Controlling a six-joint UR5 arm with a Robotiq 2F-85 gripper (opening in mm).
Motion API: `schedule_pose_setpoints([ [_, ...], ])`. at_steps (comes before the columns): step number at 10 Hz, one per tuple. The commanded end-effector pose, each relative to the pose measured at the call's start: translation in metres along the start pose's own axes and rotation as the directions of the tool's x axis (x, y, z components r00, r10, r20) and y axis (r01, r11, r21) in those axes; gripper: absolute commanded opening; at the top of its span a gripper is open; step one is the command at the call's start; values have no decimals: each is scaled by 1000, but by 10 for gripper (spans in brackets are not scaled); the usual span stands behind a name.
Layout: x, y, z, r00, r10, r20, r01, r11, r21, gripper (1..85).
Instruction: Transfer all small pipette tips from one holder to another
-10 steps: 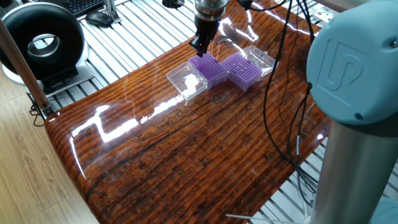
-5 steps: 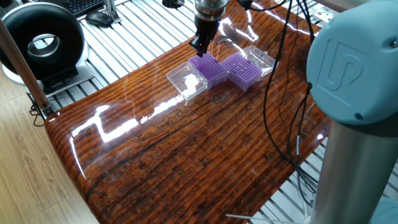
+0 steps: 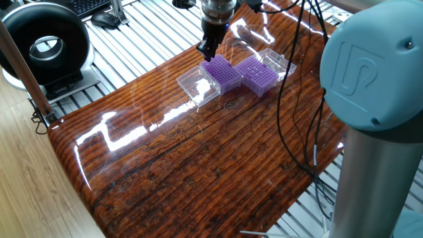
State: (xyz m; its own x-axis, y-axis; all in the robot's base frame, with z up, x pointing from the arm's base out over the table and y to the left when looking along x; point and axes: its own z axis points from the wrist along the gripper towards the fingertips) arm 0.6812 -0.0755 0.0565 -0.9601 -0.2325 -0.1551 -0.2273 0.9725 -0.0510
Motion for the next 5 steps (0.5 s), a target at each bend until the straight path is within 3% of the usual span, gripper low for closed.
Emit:
schedule_pose_setpoints([
  [1, -1, 2, 1, 1000, 11, 6, -11, 1000, -7, 250],
  [5, -1, 1, 5, 1000, 9, 9, -9, 1000, 1, 250],
])
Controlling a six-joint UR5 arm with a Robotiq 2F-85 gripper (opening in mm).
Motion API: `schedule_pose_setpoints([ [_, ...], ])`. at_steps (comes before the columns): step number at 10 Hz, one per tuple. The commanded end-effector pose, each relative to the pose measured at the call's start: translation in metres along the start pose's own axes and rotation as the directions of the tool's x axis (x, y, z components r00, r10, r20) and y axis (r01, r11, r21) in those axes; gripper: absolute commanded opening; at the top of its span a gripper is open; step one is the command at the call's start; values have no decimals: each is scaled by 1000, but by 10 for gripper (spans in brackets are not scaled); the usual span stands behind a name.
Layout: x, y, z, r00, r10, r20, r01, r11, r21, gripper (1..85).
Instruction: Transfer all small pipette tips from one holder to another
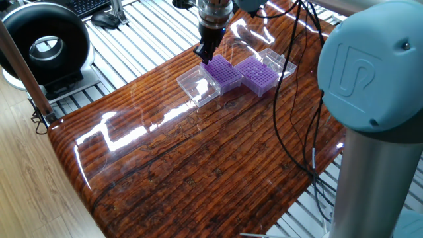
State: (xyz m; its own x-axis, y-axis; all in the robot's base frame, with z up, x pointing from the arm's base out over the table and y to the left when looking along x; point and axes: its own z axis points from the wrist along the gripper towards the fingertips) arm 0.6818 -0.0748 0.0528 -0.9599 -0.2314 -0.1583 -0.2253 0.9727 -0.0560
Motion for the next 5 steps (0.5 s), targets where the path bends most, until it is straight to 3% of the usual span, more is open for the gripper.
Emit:
schedule_pose_setpoints([
  [1, -1, 1, 3, 1000, 8, 10, -8, 1000, -2, 250],
  [5, 1, 0, 5, 1000, 12, 7, -12, 1000, 4, 247],
])
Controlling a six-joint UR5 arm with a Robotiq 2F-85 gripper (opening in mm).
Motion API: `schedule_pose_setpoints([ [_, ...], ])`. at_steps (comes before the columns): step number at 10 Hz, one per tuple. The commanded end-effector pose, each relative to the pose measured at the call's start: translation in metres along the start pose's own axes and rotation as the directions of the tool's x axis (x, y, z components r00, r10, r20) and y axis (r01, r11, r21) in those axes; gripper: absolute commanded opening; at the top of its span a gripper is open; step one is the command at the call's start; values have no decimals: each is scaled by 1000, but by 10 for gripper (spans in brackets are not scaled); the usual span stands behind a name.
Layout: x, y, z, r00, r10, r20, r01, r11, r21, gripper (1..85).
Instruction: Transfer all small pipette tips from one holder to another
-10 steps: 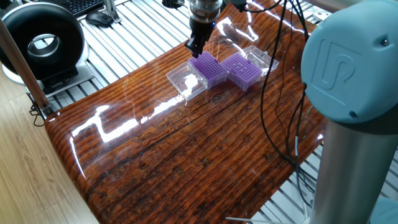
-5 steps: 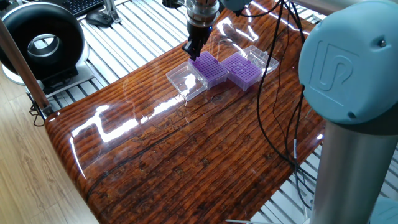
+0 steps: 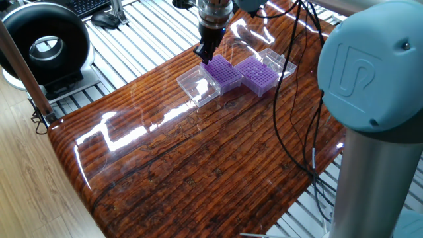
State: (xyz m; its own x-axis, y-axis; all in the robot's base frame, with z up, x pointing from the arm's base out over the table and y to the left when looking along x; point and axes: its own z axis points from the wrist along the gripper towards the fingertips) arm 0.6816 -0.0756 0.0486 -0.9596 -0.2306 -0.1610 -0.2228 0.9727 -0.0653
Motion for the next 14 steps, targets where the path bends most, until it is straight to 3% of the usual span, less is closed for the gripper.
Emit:
schedule_pose_setpoints([
  [1, 0, 0, 1, 1000, 10, 4, -10, 1000, -4, 247],
  [14, 9, 1, 3, 999, 33, -19, -33, 999, -13, 240],
])
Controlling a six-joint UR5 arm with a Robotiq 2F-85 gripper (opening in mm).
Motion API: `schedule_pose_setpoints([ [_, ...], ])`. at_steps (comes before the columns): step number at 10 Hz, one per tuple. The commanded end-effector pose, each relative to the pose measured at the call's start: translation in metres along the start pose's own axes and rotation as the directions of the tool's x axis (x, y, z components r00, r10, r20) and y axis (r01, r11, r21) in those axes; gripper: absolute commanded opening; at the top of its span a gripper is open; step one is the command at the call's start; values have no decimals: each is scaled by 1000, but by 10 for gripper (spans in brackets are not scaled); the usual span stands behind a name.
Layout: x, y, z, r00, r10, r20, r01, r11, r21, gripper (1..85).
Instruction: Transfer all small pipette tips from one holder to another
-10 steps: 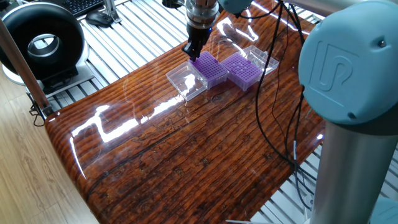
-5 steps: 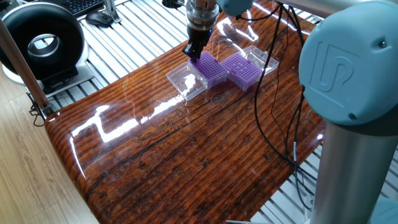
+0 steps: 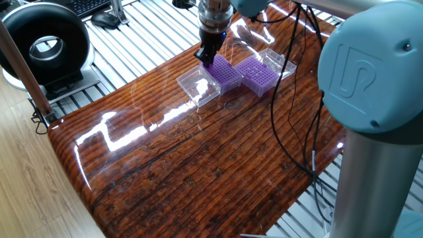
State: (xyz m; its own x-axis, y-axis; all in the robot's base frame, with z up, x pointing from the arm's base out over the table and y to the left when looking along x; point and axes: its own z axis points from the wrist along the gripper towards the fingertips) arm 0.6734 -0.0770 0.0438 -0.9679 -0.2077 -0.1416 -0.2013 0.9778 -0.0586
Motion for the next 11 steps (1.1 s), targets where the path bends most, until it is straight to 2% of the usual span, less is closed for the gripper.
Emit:
schedule_pose_setpoints([
  [1, 0, 0, -1, 1000, 8, 2, -8, 1000, -11, 240],
  [6, -4, 5, -1, 1000, 5, 12, -4, 999, -33, 223],
  [11, -5, 1, -1, 1000, 1, 14, -1, 1000, -22, 197],
])
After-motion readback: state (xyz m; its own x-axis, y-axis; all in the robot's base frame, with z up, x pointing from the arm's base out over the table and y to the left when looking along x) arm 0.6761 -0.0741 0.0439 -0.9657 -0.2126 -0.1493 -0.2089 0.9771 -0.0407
